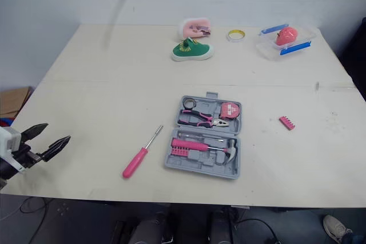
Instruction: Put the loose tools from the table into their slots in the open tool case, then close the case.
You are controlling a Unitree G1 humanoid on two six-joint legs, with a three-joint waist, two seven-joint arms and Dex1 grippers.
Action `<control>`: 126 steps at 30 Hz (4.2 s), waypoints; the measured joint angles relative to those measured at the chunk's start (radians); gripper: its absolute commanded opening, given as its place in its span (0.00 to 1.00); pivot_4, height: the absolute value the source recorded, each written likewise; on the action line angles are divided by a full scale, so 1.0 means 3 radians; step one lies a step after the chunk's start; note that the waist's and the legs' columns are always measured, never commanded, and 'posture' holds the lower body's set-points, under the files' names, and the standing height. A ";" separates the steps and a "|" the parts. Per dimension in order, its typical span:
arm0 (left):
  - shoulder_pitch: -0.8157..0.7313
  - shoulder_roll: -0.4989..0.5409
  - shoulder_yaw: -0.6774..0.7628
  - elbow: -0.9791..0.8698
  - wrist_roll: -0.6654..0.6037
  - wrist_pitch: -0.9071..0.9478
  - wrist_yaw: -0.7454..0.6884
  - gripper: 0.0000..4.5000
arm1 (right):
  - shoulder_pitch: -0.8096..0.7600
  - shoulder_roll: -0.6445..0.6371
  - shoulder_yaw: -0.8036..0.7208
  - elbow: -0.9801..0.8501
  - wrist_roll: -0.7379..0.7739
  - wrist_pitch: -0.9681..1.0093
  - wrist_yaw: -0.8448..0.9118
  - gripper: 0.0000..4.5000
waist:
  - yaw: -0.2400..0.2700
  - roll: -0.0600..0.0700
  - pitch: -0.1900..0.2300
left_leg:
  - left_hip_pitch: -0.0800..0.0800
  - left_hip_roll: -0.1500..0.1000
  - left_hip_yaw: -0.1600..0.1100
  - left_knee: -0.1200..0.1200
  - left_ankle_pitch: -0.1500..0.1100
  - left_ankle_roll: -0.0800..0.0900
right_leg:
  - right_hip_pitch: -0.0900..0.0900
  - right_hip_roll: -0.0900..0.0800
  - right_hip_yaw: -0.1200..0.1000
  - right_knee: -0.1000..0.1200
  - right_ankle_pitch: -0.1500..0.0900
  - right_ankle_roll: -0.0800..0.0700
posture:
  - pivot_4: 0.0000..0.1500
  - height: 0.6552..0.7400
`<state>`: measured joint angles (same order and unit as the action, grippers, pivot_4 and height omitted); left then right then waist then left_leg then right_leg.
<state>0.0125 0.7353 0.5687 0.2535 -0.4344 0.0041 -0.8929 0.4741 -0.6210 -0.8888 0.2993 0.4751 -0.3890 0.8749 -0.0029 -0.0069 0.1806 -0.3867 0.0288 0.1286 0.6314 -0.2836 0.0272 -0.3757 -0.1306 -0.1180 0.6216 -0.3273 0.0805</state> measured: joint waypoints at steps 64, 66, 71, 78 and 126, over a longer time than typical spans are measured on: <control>-0.1178 -0.0481 -0.1964 -0.2107 -0.0694 0.1540 -0.0597 1.00 | -0.3266 -0.0657 0.2236 0.1921 -0.0790 0.1404 0.0452 0.18 | 0.0008 -0.0003 0.0002 | -0.0007 0.0001 0.0015 0.0053 0.0019 0.0013 | 0.0010 0.0010 0.0013 0.0012 0.0009 0.0011 | 1.00 1.00; -0.1187 -0.0482 -0.1965 -0.2101 -0.0694 0.1538 -0.0612 1.00 | -0.3270 -0.0653 0.2171 0.1978 -0.0758 0.1421 0.0406 0.18 | 0.0009 -0.0003 0.0002 | -0.0008 0.0000 0.0014 0.0053 0.0018 0.0014 | 0.0010 0.0009 0.0013 0.0011 0.0009 0.0011 | 1.00 1.00; -0.1239 -0.0493 -0.1968 -0.2073 -0.0693 0.1499 -0.0648 1.00 | -0.3181 -0.0653 0.2127 0.1864 -0.0722 0.1379 0.0394 0.18 | 0.0002 -0.0003 0.0002 | -0.0010 0.0002 0.0015 0.0051 0.0018 0.0014 | 0.0006 0.0011 0.0012 0.0010 0.0009 0.0011 | 1.00 1.00; -0.1338 -0.0490 -0.1984 -0.1903 -0.0659 0.1345 -0.0804 1.00 | -0.2699 -0.0877 0.2153 0.0337 -0.0549 0.1790 0.0677 0.18 | -0.0003 0.0025 0.0018 | -0.0013 0.0003 0.0019 0.0049 0.0018 0.0013 | -0.0002 0.0012 0.0014 0.0014 0.0009 0.0011 | 1.00 1.00; -0.0956 -0.0309 -0.2151 -0.1728 -0.0234 0.0832 -0.0924 1.00 | -0.3595 -0.1055 0.4460 -0.2874 -0.0285 0.4793 0.0083 0.18 | -0.0003 0.0003 0.0036 | -0.0070 0.0001 0.0009 0.0062 0.0017 0.0020 | -0.0053 0.0006 0.0004 0.0022 0.0009 0.0011 | 1.00 1.00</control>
<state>-0.2742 0.6427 -0.0766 -0.2649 -0.5045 0.2538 -1.1700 -0.6045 -0.9376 0.4492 -0.5630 0.3897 1.0491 0.8998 -0.0037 -0.0060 0.1915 -0.4077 0.0293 0.1315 0.6500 -0.2785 0.0332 -0.3917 -0.1287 -0.1170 0.6282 -0.3246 0.0839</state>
